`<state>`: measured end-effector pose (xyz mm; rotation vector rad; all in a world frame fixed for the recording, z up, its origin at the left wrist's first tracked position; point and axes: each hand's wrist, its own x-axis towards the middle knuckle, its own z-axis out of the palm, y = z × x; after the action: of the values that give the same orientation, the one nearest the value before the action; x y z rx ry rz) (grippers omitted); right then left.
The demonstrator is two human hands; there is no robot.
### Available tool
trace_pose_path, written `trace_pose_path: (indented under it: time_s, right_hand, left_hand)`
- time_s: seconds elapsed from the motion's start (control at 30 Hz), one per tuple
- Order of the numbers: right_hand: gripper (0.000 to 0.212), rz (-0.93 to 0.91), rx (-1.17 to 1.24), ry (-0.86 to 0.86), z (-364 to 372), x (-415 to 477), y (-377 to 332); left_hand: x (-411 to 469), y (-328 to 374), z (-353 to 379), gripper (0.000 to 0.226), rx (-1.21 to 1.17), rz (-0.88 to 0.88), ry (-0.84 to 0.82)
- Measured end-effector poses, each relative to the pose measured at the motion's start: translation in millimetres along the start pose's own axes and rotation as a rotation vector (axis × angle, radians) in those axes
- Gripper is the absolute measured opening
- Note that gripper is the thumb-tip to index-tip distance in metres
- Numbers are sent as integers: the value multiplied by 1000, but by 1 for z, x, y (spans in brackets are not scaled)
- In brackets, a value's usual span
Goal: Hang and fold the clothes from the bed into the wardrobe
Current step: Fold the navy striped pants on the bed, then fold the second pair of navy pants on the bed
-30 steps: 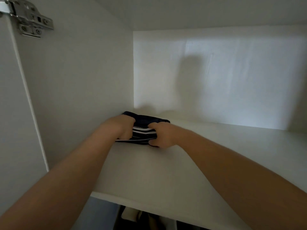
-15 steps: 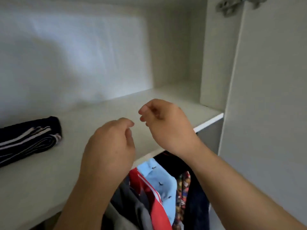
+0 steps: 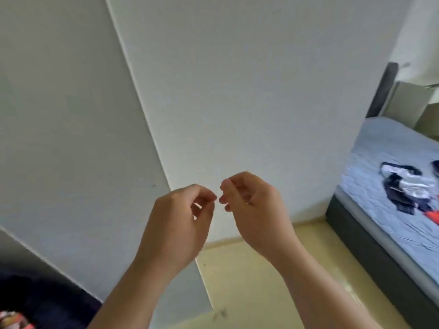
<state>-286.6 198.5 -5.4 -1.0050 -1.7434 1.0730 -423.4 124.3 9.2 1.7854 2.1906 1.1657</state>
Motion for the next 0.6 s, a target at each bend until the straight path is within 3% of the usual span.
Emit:
trace_pose_path:
  time_s: [0.3, 0.6]
  right_hand:
    - [18, 177, -157, 430, -287, -3, 122]
    - [21, 399, -245, 675, -509, -10, 225]
  left_hand:
    - [72, 191, 252, 10, -243, 256, -315]
    - [103, 356, 460, 10, -310, 351, -580]
